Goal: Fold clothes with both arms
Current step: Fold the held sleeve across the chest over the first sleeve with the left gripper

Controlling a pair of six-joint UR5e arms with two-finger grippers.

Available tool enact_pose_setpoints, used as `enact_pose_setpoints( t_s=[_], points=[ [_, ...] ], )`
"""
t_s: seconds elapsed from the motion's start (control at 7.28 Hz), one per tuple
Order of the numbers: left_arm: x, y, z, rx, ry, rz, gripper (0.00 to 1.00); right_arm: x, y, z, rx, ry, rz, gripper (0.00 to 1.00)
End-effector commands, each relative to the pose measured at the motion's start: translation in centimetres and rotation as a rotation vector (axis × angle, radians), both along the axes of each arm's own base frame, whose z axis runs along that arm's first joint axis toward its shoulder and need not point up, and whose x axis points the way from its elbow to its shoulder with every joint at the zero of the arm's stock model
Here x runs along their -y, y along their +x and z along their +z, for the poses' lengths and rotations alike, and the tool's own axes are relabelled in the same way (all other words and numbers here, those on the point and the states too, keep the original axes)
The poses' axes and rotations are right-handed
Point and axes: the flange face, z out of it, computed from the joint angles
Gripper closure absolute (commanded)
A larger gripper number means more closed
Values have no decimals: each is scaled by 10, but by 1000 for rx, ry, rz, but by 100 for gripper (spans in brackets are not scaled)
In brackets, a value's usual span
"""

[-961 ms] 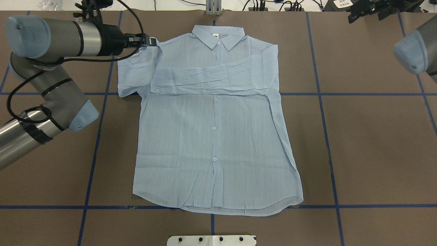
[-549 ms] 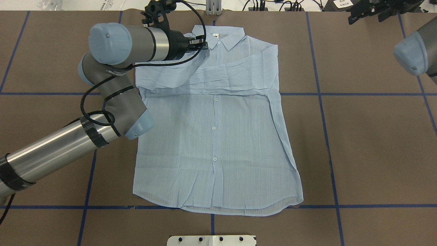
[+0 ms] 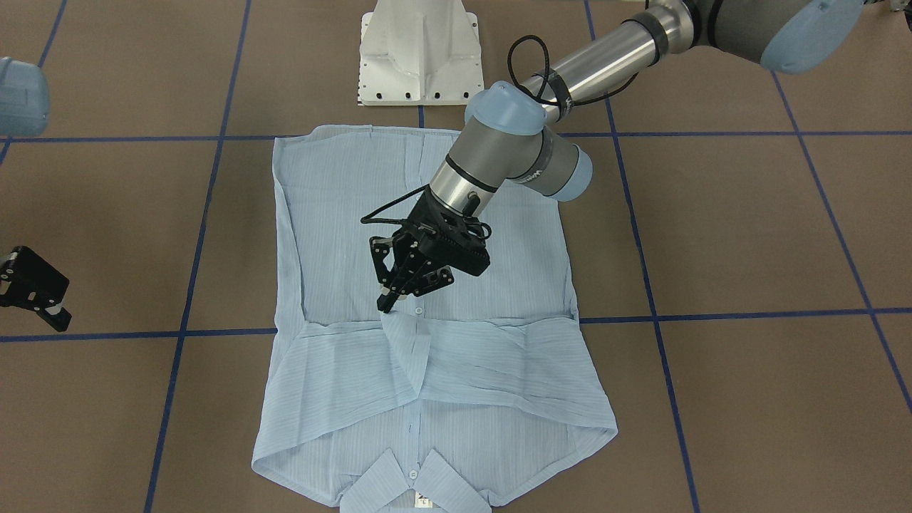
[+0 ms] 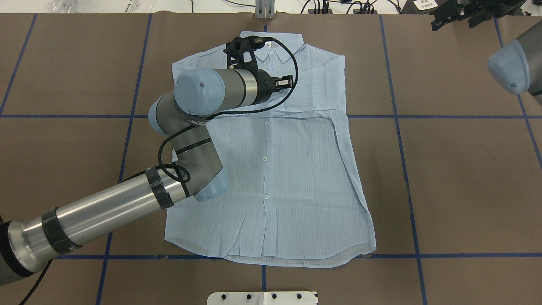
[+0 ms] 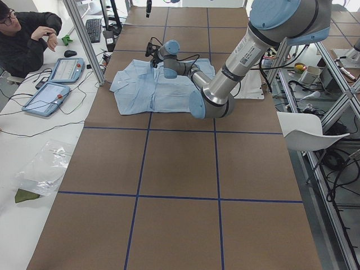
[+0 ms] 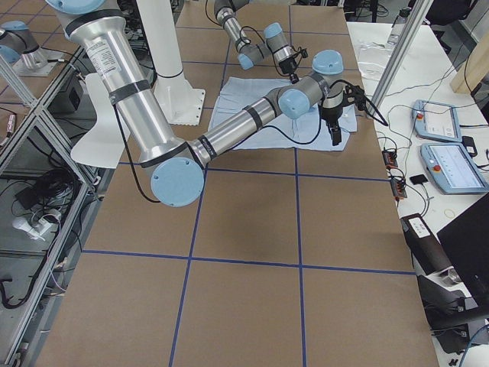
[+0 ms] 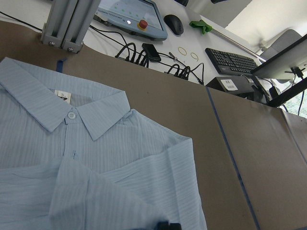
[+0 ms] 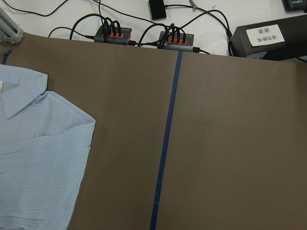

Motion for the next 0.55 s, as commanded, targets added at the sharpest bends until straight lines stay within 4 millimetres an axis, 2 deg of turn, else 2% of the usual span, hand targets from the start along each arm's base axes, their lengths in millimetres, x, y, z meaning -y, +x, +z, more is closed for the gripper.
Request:
enact_pose_setpoints(
  t_s=[0.0, 0.14, 0.27, 0.41],
  points=[
    [-21, 21, -22, -20, 7, 28, 0, -1, -5, 0, 3, -7, 1, 0],
    [-20, 22, -26, 11, 0, 33, 0, -5, -17, -5, 20, -32, 9, 0],
    [-25, 15, -39, 82, -8, 45, 0, -15, -30, -17, 41, -42, 18, 0],
    [-37, -8, -34, 166, 42, 85, 0, -31, -55, -32, 55, -60, 55, 0]
  ],
)
